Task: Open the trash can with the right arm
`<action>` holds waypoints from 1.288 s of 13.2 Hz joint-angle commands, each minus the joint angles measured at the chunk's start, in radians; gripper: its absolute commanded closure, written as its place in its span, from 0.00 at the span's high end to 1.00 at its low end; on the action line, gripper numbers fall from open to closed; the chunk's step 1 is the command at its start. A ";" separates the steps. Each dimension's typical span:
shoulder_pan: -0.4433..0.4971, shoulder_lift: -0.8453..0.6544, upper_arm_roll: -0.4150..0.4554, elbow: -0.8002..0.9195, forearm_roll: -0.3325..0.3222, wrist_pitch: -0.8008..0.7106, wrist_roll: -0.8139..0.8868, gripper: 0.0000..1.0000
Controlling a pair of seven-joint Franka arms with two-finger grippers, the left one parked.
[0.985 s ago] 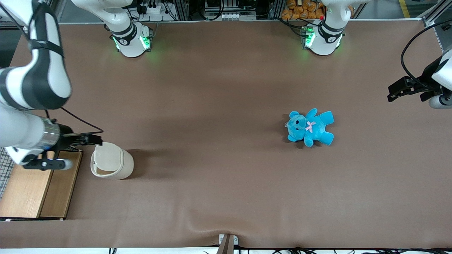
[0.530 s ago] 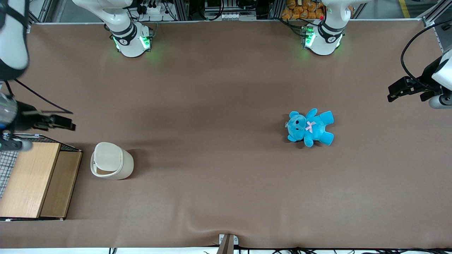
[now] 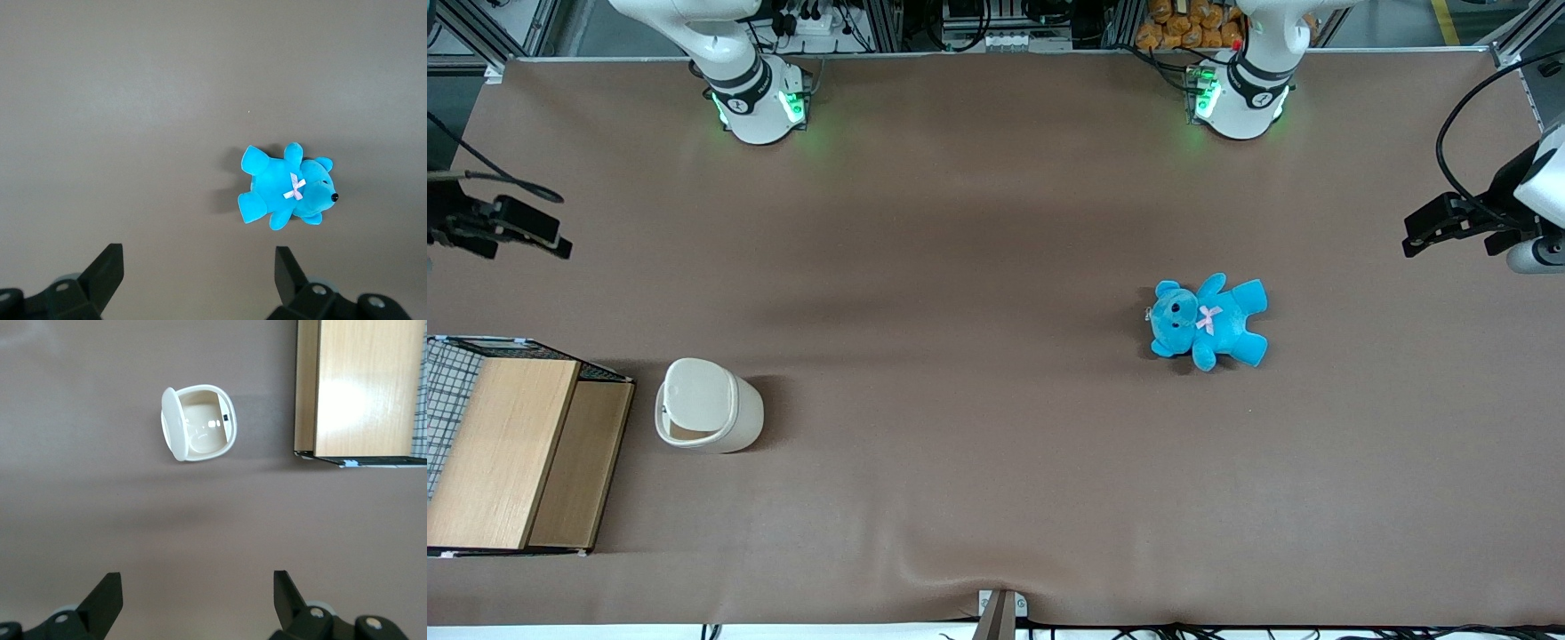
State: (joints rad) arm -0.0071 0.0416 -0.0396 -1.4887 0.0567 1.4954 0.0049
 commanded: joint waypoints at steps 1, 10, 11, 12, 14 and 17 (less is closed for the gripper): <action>-0.004 -0.022 0.010 -0.018 -0.041 0.006 0.006 1.00; -0.008 -0.016 0.009 0.013 -0.026 0.000 0.010 1.00; -0.007 -0.016 0.009 0.013 -0.026 -0.001 0.015 1.00; -0.004 -0.016 0.009 0.013 -0.026 0.000 0.015 1.00; -0.001 -0.016 0.012 0.013 -0.026 0.000 0.015 1.00; -0.007 -0.016 0.009 0.013 -0.026 0.000 0.003 1.00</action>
State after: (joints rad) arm -0.0064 0.0361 -0.0339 -1.4785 0.0294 1.5016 0.0054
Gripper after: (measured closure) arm 0.000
